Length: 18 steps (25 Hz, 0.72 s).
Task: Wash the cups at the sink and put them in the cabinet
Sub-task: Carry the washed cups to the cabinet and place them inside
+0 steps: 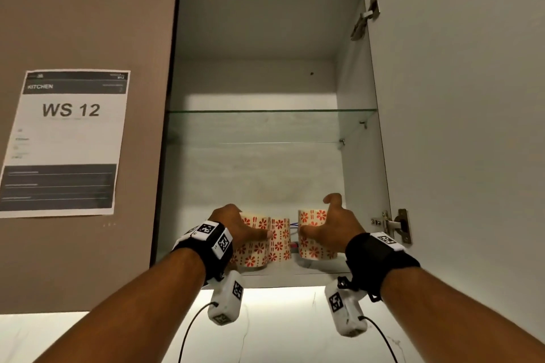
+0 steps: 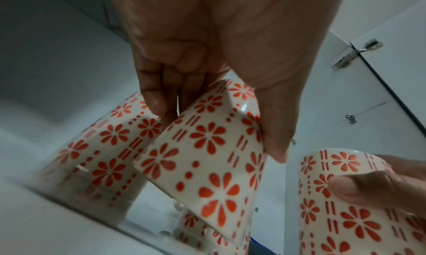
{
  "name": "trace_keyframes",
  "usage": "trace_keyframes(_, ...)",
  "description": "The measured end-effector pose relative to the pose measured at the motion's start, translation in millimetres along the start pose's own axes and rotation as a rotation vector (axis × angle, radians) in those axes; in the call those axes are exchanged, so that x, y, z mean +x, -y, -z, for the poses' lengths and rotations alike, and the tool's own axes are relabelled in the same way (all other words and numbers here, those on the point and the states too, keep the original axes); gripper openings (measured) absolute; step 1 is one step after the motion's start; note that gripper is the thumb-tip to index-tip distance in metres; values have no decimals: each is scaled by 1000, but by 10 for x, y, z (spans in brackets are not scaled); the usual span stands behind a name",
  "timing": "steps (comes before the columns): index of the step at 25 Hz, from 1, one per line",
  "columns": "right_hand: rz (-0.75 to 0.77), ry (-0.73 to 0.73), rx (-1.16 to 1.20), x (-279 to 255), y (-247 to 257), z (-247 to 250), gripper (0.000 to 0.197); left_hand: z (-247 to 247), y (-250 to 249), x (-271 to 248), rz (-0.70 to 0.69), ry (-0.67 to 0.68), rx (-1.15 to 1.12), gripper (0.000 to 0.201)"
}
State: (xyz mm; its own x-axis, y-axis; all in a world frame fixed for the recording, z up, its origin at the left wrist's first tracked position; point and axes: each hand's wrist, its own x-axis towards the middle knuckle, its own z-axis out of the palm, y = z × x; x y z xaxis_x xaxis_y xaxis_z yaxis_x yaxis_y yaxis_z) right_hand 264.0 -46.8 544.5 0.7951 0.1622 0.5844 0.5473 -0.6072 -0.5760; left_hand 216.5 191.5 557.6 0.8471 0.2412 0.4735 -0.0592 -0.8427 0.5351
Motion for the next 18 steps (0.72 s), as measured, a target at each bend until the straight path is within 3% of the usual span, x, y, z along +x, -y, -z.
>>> trace_keyframes(3, -21, -1, -14, 63, -40, -129, 75, -89, 67, 62, 24, -6, 7, 57)
trace_keyframes(11, -65, 46, 32, 246, -200, -304, 80, -200, 46, 150, 89, -4, 75, 69)
trace_keyframes(16, -55, 38, 75, 282, -240, -406, 79, -329, 34, 129, 130, -82, 49, 67)
trace_keyframes(18, -47, 39, 72, 258, -263, -431, 90, -362, 50, 76, 123, -104, 57, 64)
